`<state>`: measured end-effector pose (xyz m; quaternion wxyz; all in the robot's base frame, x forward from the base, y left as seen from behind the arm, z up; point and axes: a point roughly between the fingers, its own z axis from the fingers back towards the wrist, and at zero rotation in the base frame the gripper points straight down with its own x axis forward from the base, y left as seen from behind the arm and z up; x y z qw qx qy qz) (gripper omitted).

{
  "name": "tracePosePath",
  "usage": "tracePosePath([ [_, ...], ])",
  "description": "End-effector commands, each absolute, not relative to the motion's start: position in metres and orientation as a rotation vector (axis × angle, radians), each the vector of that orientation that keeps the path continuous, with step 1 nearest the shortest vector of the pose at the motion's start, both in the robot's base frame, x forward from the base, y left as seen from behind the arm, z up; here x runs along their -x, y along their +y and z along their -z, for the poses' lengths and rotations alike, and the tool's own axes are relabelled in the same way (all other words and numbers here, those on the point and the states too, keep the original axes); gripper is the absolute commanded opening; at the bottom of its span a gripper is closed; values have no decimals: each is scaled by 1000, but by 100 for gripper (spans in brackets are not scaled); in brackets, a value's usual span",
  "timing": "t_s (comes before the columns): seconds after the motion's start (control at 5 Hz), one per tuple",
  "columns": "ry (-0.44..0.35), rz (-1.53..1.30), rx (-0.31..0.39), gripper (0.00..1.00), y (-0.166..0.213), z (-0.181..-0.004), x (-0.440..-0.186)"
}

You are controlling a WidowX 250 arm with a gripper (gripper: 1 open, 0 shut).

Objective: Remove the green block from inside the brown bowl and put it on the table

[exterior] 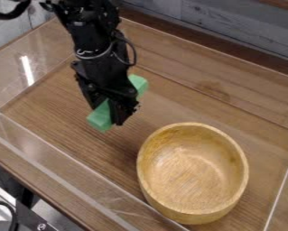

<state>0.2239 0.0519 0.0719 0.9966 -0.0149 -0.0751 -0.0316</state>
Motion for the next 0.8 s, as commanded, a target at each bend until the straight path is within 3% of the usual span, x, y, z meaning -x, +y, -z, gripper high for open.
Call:
tracePosePath([
  [0.0, -195, 49, 12, 0, 61, -81, -237],
  [0.6, -183, 21, 16, 0, 69, -75, -245],
])
